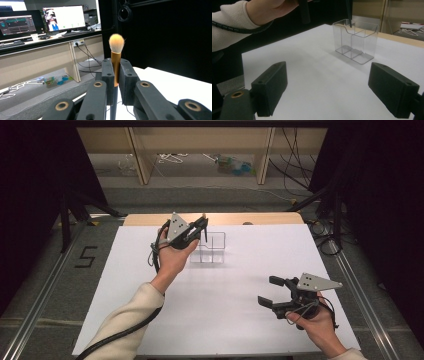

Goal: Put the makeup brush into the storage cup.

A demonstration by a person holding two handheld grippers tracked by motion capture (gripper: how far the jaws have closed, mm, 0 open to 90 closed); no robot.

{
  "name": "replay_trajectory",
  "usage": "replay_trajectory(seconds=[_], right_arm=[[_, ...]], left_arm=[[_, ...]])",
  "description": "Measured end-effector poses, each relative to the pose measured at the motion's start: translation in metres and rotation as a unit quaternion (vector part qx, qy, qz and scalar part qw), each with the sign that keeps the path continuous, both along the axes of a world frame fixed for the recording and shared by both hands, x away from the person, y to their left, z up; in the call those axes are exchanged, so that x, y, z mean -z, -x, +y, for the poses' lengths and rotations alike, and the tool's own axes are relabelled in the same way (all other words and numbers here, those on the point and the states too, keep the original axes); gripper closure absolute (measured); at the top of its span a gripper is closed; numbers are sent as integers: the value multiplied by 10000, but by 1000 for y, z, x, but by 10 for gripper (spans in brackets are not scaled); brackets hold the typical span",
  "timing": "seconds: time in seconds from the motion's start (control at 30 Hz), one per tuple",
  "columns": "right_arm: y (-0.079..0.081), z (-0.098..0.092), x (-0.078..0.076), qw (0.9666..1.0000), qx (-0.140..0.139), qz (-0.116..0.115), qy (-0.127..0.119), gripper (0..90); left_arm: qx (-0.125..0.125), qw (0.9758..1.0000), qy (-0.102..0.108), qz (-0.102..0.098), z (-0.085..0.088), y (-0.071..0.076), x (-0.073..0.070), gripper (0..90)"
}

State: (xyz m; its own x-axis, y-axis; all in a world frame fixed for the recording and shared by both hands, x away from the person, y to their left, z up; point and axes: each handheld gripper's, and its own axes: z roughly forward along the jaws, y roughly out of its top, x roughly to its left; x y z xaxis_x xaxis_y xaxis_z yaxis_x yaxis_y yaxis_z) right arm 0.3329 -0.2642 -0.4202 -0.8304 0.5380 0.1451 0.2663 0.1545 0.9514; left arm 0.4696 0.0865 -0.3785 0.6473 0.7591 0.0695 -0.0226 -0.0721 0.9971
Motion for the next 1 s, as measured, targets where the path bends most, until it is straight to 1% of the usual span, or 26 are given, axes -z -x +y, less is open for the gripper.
replay_trajectory(seconds=[0.03, 0.07, 0.33, 0.5, 0.57, 0.67, 0.77, 0.8, 0.87, 0.9, 1.0], right_arm=[[0, 0, 0, 10000, 0, 0, 0, 163], [0, -1, -1, 10000, 19, 23, 71, 164], [0, -1, 0, 10000, -4, 2, 54, 163], [0, -1, 0, 10000, -8, -2, 56, 163], [0, -1, 0, 10000, -11, -1, 54, 163], [0, -1, 0, 10000, -13, 7, 55, 163], [0, -1, 0, 10000, -13, 12, 52, 164], [1, 0, 0, 9999, -25, 160, 25, 164], [2, -1, -1, 9999, -15, 163, 50, 163], [0, -1, 0, 10000, -9, 9, 50, 163], [0, -1, 0, 10000, -10, 5, 53, 163]], left_arm=[[-9, 10000, -23, 1, 0, 0, 0, 833], [-4, 10000, -3, -9, -1, -1, 0, 833], [-4, 10000, -53, 9, -2, -3, 3, 833], [5, 10000, -87, -13, -2, -3, 4, 833], [7, 10000, -57, -1, -3, -4, 5, 833], [4, 10000, -89, -4, -3, -5, 5, 833], [6, 10000, -76, 9, -4, -5, 6, 833], [5, 10000, -68, 13, -4, -6, 6, 833], [7, 10000, -70, 7, -5, -6, 6, 833], [6, 10000, -77, 6, -5, -6, 6, 833], [8, 10000, -78, 5, -5, -7, 6, 833]])
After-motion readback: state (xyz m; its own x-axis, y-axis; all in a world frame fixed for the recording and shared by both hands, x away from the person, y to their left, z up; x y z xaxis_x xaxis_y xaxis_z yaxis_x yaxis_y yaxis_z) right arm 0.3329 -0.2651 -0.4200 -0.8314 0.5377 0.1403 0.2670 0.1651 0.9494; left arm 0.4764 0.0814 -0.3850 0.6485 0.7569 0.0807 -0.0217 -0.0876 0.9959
